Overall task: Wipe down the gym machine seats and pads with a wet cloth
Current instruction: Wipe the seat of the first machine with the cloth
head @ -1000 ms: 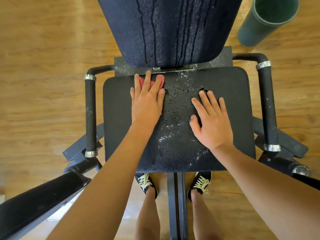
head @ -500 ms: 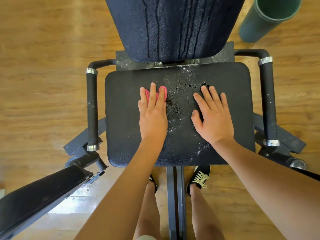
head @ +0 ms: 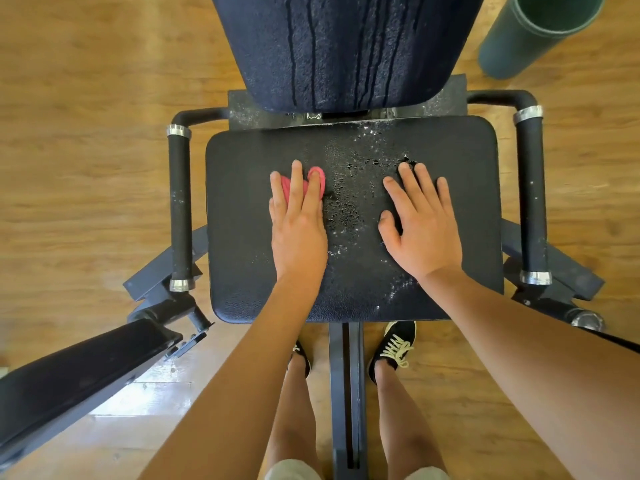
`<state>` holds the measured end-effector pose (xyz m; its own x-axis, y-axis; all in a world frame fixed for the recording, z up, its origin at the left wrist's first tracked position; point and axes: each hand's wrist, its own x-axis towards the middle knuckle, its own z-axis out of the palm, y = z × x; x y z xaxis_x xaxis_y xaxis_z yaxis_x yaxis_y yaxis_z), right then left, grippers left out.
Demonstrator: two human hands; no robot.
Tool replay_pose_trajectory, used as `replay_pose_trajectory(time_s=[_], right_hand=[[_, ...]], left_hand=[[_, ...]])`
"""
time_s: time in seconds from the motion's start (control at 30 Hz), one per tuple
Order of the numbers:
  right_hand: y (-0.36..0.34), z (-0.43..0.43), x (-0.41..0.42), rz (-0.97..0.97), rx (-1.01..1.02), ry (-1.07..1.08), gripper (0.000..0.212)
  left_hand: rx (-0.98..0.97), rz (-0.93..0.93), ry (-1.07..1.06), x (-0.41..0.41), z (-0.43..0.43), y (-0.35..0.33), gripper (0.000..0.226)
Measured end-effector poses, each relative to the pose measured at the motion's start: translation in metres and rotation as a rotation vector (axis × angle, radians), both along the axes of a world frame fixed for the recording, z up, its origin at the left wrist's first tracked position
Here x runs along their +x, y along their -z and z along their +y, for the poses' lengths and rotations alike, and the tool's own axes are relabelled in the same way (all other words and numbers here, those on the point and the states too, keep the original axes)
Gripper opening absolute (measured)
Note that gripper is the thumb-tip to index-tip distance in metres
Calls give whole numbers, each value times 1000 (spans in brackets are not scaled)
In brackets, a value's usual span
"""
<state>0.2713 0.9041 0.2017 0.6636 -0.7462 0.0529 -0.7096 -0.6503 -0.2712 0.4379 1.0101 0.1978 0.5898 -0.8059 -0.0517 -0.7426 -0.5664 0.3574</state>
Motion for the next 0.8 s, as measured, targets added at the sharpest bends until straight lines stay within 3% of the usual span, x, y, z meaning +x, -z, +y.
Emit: replay_pose_trajectory(time_s=[0.4,0.8], right_hand=[[0,-1,1,26,6,-2,51],[-2,0,0,14,3,0,49]], left_hand=[[78,2,45,13,-13,-1,47],[110,6,50,-42,70,-6,60]])
